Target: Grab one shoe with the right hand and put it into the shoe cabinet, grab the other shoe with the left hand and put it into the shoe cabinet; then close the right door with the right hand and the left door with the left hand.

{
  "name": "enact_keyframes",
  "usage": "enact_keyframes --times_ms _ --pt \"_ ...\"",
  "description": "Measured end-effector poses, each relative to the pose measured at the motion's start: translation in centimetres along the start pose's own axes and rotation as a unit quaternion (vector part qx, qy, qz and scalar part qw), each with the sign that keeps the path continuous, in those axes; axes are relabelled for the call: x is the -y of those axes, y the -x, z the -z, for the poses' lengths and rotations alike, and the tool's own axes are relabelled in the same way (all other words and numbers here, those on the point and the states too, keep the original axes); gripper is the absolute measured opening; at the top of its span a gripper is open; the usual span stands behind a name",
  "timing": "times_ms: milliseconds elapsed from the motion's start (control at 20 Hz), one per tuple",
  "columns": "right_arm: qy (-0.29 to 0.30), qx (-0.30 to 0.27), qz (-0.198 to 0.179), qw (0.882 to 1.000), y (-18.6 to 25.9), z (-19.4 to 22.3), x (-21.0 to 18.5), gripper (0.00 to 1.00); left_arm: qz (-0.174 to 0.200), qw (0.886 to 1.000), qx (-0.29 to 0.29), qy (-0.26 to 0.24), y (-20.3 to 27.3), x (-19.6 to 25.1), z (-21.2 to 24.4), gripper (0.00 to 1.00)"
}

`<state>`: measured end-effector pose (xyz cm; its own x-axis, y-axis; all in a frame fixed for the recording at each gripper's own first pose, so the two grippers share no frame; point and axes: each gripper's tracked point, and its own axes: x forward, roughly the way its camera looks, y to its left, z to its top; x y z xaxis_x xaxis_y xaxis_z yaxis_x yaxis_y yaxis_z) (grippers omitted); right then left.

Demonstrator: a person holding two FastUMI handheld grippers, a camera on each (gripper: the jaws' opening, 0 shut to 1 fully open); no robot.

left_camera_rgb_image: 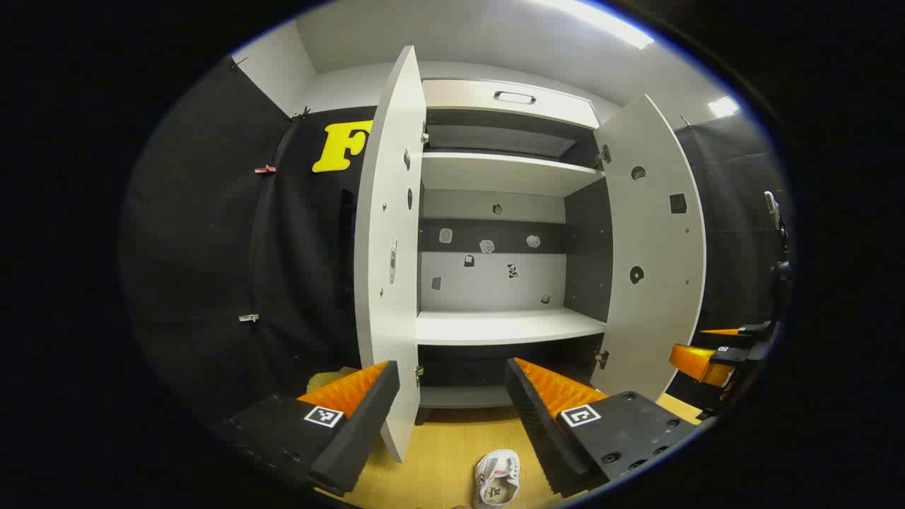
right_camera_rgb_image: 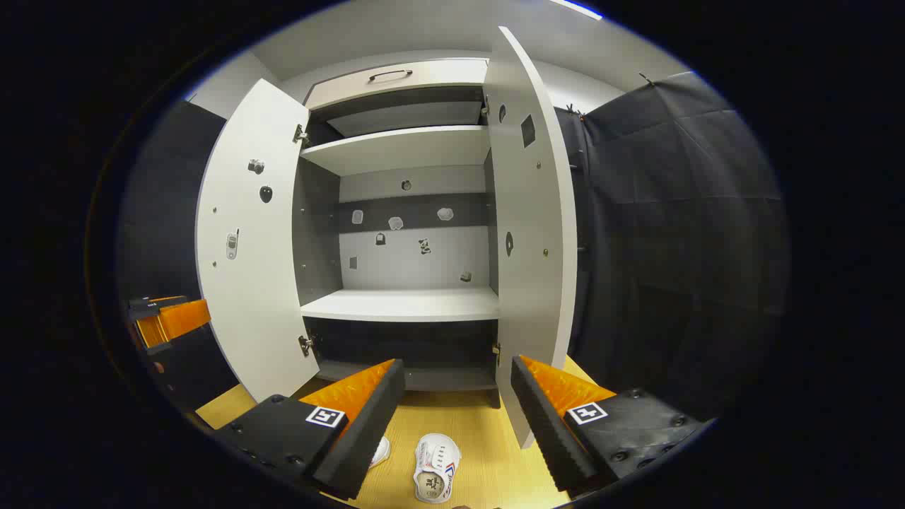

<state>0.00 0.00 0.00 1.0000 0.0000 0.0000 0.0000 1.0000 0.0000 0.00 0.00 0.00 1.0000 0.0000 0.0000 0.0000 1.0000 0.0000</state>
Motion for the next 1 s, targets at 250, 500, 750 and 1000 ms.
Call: enact_keyframes --times_ms 250,500,750,1000 --pt "0.002 -0.012 0.020 1.000 0.7 1.1 -0.3 0.98 0.027 1.000 -0.011 -0.008 -0.2 0.1 1.1 0.95" --pt "0.000 -0.020 0.040 0.999 1.3 1.8 -0.7 0.98 0.049 0.999 -0.014 -0.006 -0.5 -0.2 1.9 0.95" --pt "-0.005 -0.036 0.057 0.998 1.9 3.0 -1.0 0.98 0.072 0.997 -0.016 -0.016 -0.5 -0.3 2.7 0.95" --pt "-0.002 -0.077 0.057 0.995 2.1 5.7 -2.3 0.98 0.088 0.996 -0.027 -0.007 -0.2 -0.5 3.7 0.95"
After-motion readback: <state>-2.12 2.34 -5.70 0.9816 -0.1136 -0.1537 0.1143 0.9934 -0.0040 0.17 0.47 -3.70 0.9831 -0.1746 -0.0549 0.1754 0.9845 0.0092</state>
